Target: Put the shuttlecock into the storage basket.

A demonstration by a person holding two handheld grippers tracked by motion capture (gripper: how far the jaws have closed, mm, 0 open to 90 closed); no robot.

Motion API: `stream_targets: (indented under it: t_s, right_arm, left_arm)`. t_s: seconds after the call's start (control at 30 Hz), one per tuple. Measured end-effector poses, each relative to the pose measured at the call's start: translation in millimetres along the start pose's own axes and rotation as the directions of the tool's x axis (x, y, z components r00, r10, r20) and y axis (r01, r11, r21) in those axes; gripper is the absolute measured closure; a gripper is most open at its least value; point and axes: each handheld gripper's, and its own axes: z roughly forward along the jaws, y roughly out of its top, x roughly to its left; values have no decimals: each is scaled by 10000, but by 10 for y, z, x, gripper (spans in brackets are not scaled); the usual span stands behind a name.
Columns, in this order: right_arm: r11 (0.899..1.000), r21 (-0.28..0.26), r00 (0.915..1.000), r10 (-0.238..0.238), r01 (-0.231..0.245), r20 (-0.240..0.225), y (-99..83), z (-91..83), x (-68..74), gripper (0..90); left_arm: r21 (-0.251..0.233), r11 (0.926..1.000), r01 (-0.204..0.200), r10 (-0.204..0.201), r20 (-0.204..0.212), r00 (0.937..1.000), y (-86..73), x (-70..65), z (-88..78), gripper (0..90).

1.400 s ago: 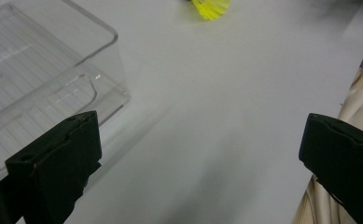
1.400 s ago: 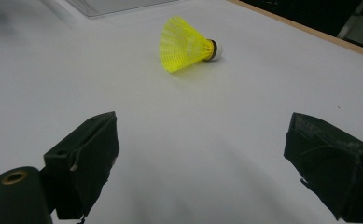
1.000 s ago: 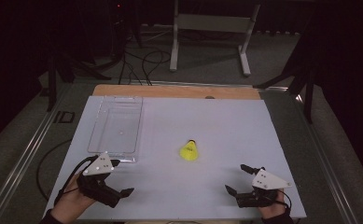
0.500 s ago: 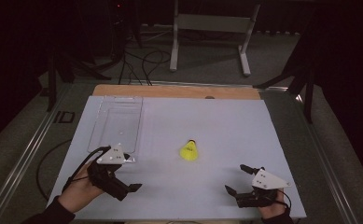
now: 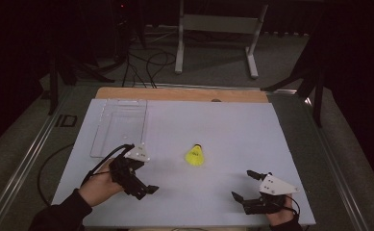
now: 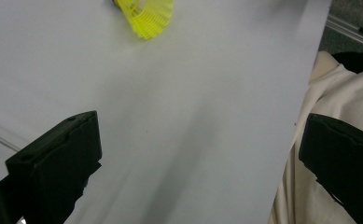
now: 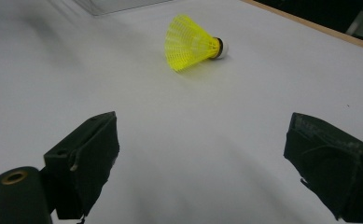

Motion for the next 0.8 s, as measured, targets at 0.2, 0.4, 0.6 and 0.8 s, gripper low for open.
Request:
stream_targets:
  t_s: [0.2,0.4,0.6,0.8]
  right_arm:
    - [10000,22,10000,30,-30,-42,-5,2,-2,102]
    - [10000,0,10000,35,-35,-35,-4,2,-5,102]
    - [10000,-36,10000,0,0,-28,-3,0,-5,102]
    - [10000,-14,10000,38,-38,-55,-4,1,-3,103]
  left_arm:
    - [415,9990,152,-149,-95,9998,141,-35,114,0]
    - [887,9960,72,-55,-202,9998,306,-75,201,0]
    - [1525,9883,47,-25,-143,9999,459,-82,332,0]
    - [1627,9860,368,-361,-73,9993,578,-42,451,0]
